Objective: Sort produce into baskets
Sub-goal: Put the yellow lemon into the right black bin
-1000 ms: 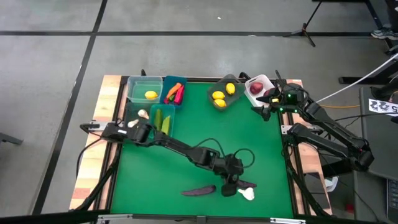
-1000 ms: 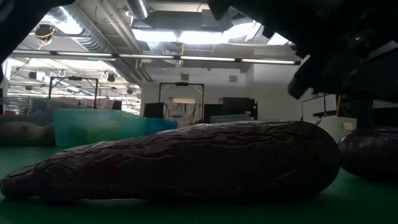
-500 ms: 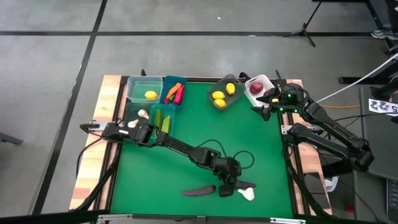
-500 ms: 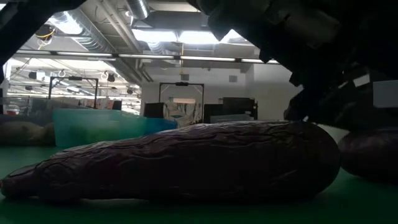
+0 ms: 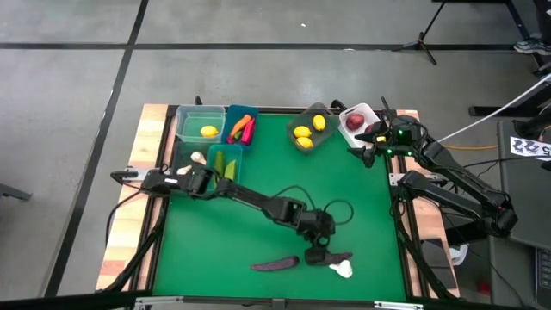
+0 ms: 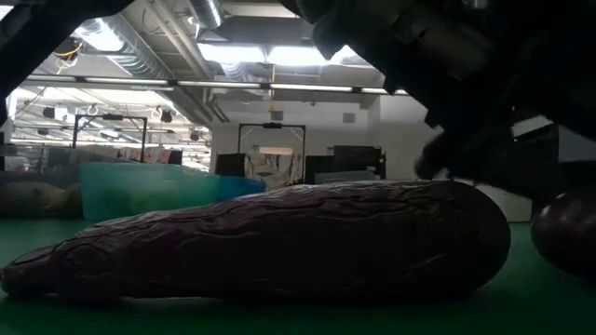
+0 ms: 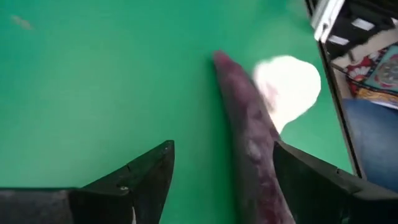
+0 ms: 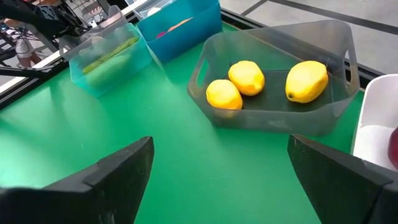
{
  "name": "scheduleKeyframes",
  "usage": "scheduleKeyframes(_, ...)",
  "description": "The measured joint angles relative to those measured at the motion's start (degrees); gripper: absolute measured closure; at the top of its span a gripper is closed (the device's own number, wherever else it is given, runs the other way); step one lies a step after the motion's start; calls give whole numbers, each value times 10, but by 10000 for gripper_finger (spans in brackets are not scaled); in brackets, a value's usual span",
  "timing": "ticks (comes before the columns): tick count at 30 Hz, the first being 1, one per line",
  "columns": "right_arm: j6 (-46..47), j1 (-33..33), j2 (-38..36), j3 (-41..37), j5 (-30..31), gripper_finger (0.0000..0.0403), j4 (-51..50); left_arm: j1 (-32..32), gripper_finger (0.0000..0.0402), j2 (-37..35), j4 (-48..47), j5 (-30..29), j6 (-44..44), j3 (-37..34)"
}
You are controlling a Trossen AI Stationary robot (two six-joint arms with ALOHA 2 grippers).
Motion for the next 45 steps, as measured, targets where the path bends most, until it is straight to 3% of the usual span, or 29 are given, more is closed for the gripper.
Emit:
scheduleKeyframes(3,0,0,-1,0,-26,33,5,10,136,-27,-57,-3,39,18)
scheduleKeyframes(9,25,13,-24,0,-288,33,33,0,137,-112,-162,-22,118,24)
scheduleKeyframes(12,37,49,-50,0,-351,33,32,-20,137,-161,-219,-78,165,24)
scheduleKeyframes(17,71,121,-101,0,-288,33,14,-54,137,-213,-253,-172,184,24)
scheduleKeyframes(22,70,171,-138,0,-196,33,-17,-70,137,-220,-250,-198,210,24)
scheduleKeyframes(32,70,192,-143,0,-86,33,-26,-57,137,-221,-239,-278,163,-14)
scheduleKeyframes(37,70,192,-143,0,-61,33,-34,-52,137,-221,-173,-278,139,-70)
scheduleKeyframes(45,73,191,-143,0,-52,33,-58,-63,137,-221,9,-292,166,-172)
